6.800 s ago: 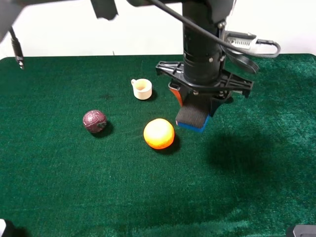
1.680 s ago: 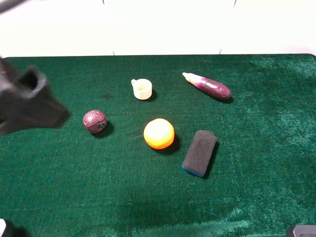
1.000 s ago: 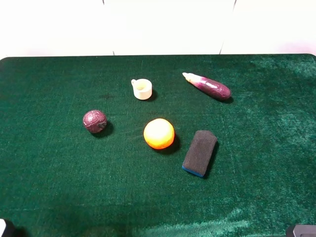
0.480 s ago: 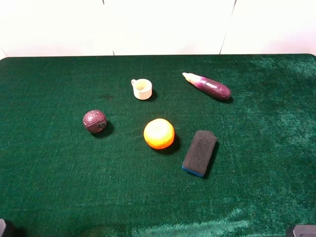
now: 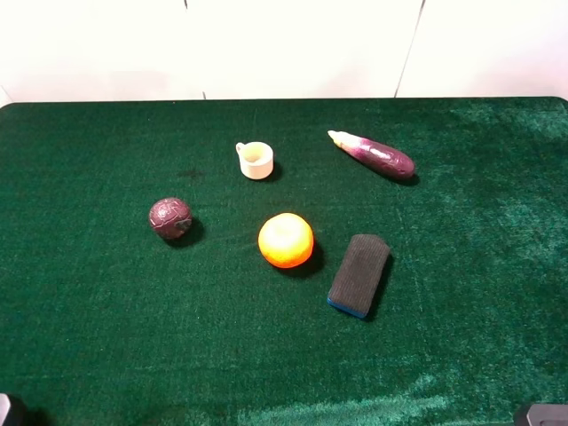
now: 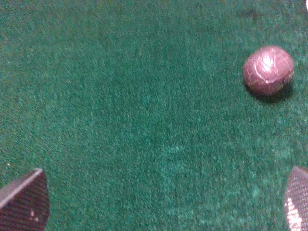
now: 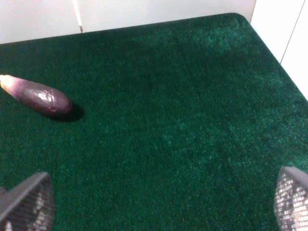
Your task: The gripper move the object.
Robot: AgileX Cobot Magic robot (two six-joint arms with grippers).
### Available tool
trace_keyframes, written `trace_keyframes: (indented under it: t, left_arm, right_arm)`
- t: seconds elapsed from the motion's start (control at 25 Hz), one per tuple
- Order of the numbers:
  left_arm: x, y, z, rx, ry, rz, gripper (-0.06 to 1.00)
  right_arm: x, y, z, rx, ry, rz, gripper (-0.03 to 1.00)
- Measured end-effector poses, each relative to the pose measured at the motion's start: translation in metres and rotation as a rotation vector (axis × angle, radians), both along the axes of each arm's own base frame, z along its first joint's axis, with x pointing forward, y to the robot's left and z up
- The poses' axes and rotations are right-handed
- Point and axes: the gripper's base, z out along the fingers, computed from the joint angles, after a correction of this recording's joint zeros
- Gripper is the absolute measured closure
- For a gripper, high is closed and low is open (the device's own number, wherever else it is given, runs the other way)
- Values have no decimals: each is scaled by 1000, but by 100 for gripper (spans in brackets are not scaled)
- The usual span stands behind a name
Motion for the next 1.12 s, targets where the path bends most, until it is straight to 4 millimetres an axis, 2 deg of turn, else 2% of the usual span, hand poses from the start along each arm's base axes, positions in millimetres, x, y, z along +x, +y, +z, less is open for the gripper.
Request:
trace_keyframes:
  t: [0.36, 1.12]
  left_arm:
    - [-19, 0, 0, 13, -128, 8, -5]
    - [-19, 0, -1, 34, -130, -6, -5]
  right_arm:
    - [0, 0, 0, 0, 0, 0, 27]
    - [0, 0, 0, 0, 0, 0, 27]
